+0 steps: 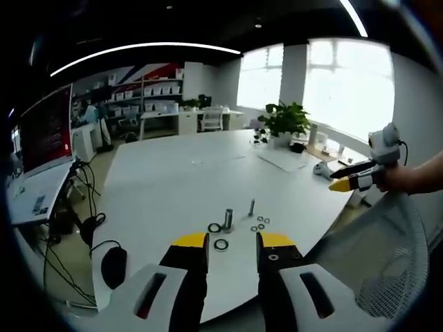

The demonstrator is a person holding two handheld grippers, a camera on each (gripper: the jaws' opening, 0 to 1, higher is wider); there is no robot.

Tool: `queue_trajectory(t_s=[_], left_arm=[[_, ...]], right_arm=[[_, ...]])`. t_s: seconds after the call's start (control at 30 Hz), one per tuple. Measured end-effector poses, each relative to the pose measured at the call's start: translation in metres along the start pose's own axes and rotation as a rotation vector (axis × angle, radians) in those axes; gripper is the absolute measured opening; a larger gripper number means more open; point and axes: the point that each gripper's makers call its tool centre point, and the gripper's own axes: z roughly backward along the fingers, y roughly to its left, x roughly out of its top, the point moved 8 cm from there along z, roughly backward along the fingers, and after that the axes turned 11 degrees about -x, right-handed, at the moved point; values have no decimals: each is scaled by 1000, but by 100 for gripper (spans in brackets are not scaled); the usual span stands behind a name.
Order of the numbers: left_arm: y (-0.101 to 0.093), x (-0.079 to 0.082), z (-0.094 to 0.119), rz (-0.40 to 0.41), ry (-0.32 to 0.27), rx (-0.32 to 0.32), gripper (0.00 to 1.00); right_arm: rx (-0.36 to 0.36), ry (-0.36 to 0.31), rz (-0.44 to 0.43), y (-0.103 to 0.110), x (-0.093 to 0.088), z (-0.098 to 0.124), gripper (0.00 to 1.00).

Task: Place the washer onto the threaded stud by aligning its center hole with the stud, sliding it down to the base, and recovering from edge contact or off-axis alignment until the washer reaches the visible bottom stop.

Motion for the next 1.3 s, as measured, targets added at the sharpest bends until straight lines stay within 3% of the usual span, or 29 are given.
queue_trajectory(t_s=[0.87,1.3], left_arm=[[0,0,1,-4,-5,23,25],[4,-4,0,0,36,51,27]], right_arm=[[8,-3,-13,1,2,2,47],[55,-58,-28,4,6,4,50]])
